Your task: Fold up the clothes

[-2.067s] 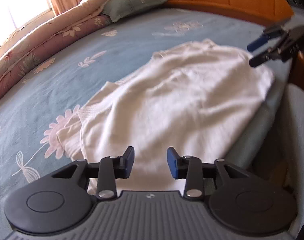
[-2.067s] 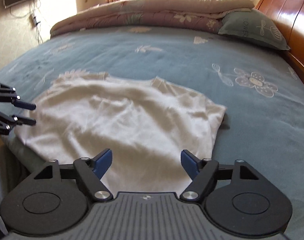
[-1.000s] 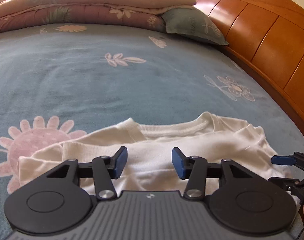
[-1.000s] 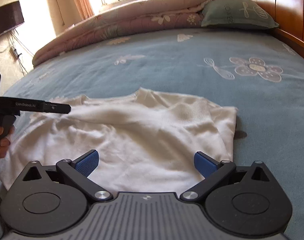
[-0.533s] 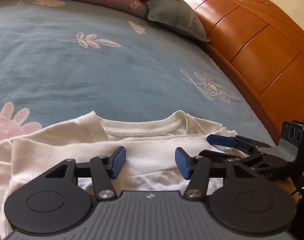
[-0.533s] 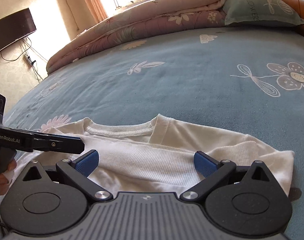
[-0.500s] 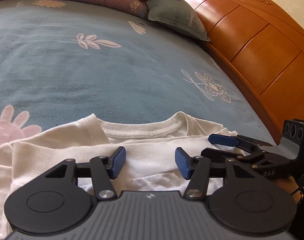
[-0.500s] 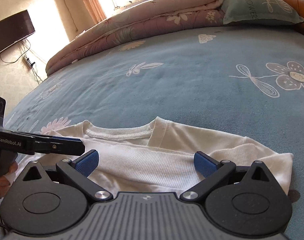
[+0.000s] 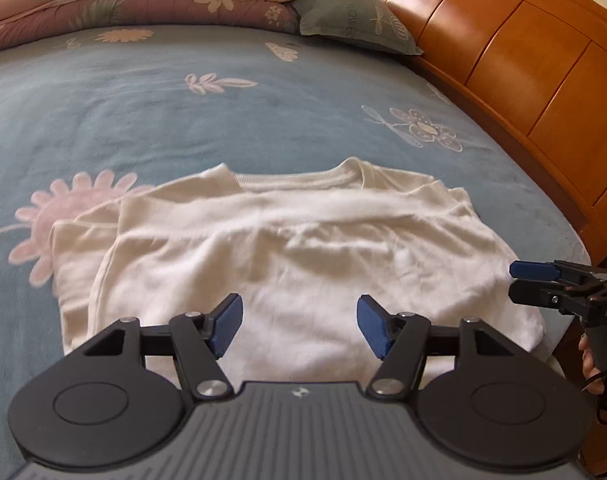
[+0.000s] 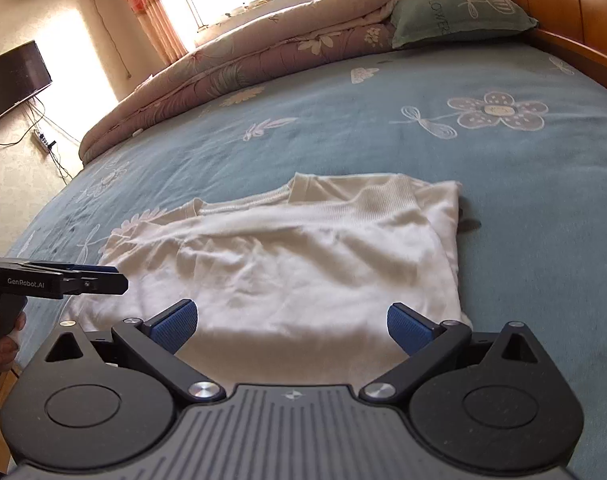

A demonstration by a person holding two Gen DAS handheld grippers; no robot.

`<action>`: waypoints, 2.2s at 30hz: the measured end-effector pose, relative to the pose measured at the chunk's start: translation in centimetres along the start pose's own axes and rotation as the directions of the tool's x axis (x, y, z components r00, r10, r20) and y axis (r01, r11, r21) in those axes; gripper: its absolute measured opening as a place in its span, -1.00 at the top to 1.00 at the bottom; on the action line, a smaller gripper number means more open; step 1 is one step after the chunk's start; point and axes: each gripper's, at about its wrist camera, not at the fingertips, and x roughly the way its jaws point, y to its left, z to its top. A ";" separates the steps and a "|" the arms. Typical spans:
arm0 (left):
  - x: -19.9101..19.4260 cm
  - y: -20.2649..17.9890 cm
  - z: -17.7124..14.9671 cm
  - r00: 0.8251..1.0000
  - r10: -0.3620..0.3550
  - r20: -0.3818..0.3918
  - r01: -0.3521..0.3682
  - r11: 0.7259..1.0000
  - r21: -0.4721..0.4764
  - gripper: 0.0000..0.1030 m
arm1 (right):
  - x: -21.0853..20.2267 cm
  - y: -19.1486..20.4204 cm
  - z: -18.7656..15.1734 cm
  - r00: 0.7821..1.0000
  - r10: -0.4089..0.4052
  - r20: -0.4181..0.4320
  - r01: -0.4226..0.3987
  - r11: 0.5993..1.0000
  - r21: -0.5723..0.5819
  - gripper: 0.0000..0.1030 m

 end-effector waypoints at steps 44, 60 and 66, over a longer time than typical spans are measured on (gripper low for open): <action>-5.9 4.0 -6.3 0.997 0.058 -0.047 -0.066 0.978 -0.200 -0.36 | 0.2 4.9 -5.6 0.991 0.003 -0.134 -0.014 0.997 -0.082 -1.00; -2.1 5.4 -2.3 0.995 0.095 0.004 -0.093 0.980 -0.174 -0.40 | -0.7 7.0 -1.5 0.999 0.037 -0.024 -0.040 0.989 -0.143 -1.00; -2.8 6.0 -2.5 0.998 0.058 0.028 -0.051 0.980 -0.191 -0.43 | 2.0 8.4 0.7 0.998 0.050 -0.036 -0.057 0.974 -0.221 -1.00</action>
